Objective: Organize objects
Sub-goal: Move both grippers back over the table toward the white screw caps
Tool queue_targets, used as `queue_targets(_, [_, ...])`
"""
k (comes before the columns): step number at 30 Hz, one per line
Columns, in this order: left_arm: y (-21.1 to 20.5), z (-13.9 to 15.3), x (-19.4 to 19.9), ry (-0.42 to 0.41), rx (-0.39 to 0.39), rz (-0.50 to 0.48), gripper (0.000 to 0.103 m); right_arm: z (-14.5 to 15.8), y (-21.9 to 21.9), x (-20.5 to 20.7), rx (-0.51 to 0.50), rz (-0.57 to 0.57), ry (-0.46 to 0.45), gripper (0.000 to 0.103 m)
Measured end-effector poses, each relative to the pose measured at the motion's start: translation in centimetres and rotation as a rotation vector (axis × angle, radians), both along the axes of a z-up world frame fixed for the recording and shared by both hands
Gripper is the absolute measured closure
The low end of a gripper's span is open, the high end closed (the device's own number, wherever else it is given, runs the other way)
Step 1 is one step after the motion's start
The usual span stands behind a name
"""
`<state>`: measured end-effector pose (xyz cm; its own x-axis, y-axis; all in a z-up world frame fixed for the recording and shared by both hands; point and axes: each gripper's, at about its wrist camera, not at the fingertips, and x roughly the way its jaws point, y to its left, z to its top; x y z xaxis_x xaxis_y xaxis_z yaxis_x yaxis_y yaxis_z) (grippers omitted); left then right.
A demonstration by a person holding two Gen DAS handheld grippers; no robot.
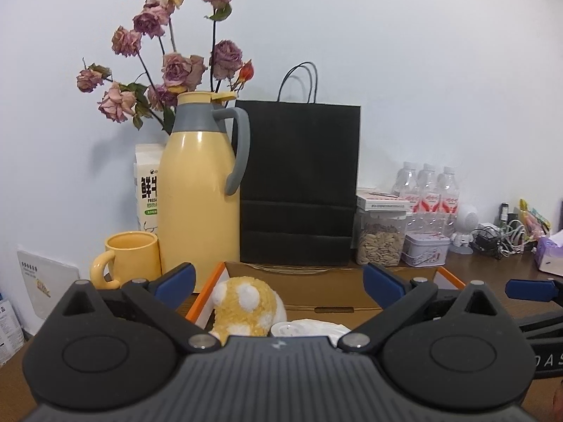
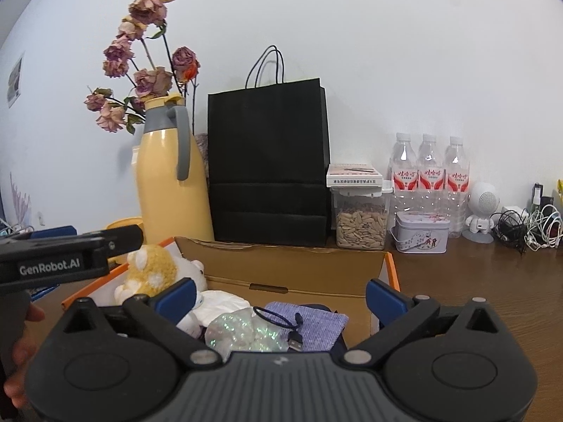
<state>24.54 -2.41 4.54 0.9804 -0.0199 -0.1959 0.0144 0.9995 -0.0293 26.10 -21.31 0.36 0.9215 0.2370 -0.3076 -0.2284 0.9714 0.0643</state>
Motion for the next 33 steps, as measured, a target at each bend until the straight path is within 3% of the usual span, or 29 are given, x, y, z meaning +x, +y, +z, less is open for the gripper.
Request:
queue_targets(13, [0.9, -2.1, -4.5, 0.055, 0.034, -0.009, 0.000, -1.4, 0.5, -4.5, -0.046, 0.026, 0.001, 0.000])
queue_targets(33, [4.9, -3.7, -10.2, 0.211, 0.071, 0.037, 0.000, -4.5, 1.1, -9.8, -0.082, 0.073, 0.150, 0.000])
